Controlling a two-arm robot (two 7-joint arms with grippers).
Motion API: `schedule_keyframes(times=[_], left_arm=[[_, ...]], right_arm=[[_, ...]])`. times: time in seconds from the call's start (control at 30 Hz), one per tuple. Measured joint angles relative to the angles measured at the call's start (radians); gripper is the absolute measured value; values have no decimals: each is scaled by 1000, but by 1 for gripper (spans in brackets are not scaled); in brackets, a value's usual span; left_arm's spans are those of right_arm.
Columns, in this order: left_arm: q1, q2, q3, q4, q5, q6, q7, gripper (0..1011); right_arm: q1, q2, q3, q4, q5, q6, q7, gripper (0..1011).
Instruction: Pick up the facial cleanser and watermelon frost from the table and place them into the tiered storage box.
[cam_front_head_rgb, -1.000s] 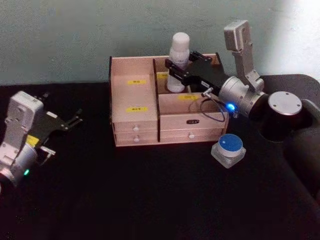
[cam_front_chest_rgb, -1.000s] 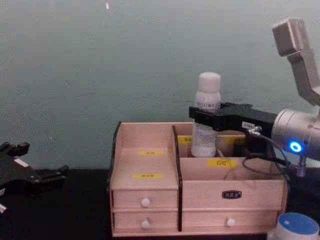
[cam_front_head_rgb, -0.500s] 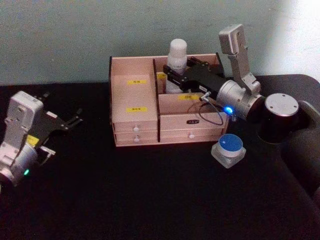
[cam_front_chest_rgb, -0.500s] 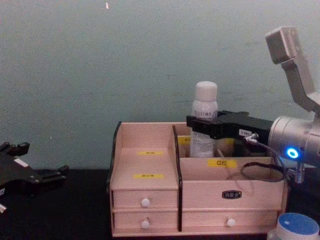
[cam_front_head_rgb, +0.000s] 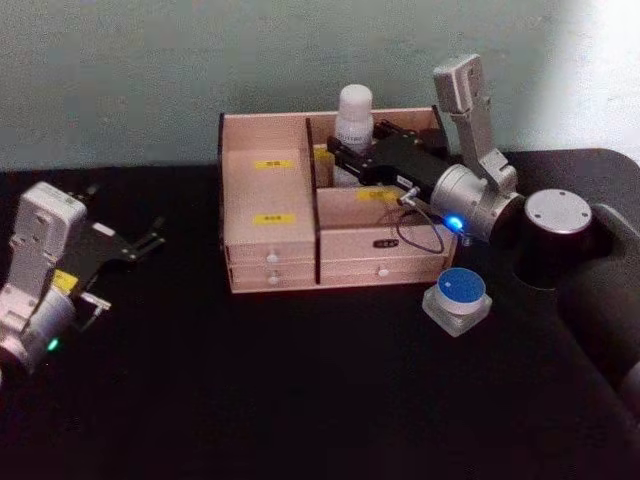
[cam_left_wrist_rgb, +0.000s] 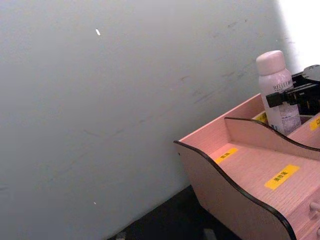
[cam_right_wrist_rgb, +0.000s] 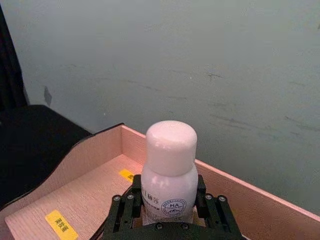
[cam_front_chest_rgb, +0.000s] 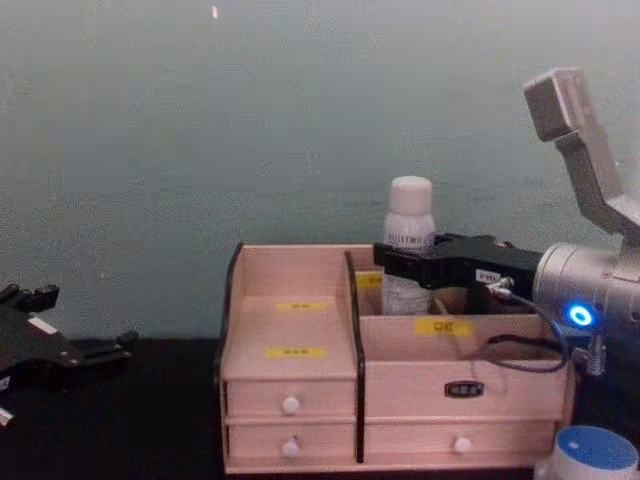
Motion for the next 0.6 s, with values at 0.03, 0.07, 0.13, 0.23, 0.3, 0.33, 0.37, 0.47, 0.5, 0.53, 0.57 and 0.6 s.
schedule_keyframes(times=[0.03,0.07,0.13,0.23,0.3,0.33,0.37,0.47,0.5,0.53,0.57,0.6], left_arm=[[0,0,0,0,0,0,0,1001],[0,0,0,0,0,0,0,1001],[0,0,0,0,0,0,0,1001],[0,0,0,0,0,0,0,1001],[0,0,0,0,0,0,0,1001],[0,0,0,0,0,0,0,1001],[0,0,0,0,0,0,0,1001],[0,0,0,0,0,0,0,1001],[0,0,0,0,0,0,0,1001],[0,0,0,0,0,0,0,1001],[0,0,0,0,0,0,0,1001],[0,0,0,0,0,0,0,1001]], right_arm=[[1,-2,0,4,-1,0,0,600],[2,-2,1,6,-2,0,0,600],[4,-4,1,11,-3,0,0,600],[6,-6,2,19,-5,0,0,600],[7,-7,2,23,-7,0,0,600],[7,-8,3,26,-8,0,0,600],[8,-9,3,27,-9,0,0,600],[10,-11,4,36,-12,-1,0,600],[10,-12,4,37,-13,-1,-1,600],[10,-12,4,38,-14,-1,-1,600],[10,-12,5,38,-14,-1,-2,600],[10,-13,5,39,-16,-1,-4,600]])
